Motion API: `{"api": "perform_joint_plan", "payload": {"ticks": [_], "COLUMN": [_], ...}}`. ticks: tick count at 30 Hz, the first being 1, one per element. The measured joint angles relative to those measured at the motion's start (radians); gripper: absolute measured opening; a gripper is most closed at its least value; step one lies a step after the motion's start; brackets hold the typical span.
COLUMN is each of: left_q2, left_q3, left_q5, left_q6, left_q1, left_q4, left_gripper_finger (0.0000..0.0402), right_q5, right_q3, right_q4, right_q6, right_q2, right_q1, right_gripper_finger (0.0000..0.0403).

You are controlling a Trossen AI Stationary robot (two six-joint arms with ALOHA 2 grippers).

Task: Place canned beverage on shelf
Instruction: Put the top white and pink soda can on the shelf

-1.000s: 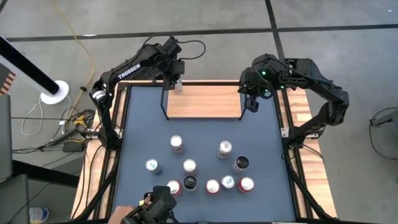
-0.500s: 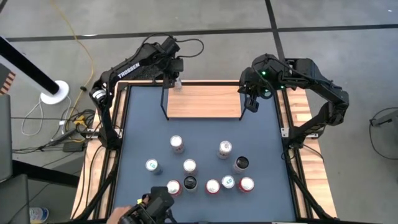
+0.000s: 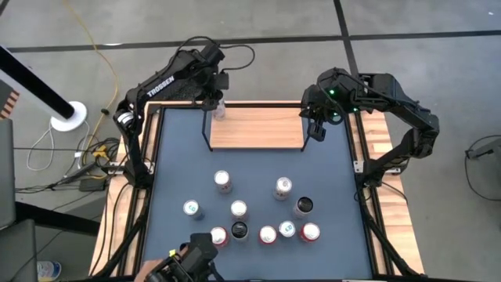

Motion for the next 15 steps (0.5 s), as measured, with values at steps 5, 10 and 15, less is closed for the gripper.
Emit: {"api": "perform_joint_plan", "payload": {"ticks": [5, 10, 15], "left_q2": [0.000, 0.000, 0.000], "left_q3": [-0.003, -0.003, -0.003], "left_q5": [0.022, 0.053, 0.052], "left_q6": [-0.002, -0.003, 0.008], "left_q1": [0.000, -0.001, 0.001], "left_q4": [0.006, 0.018, 0.026], "left_gripper_finger": [0.0252, 0.0252, 0.0252], "right_q5": [0.000, 0.000, 0.000], "right_q3": [0.000, 0.000, 0.000], "right_q4": [0.000, 0.000, 0.000], "right_q6": [0.000, 0.000, 0.000], "right_q2": [0.000, 0.000, 0.000], "right_q1": [0.000, 0.000, 0.000], "right_gripper_finger": [0.0000, 0.0000, 0.0000]}}
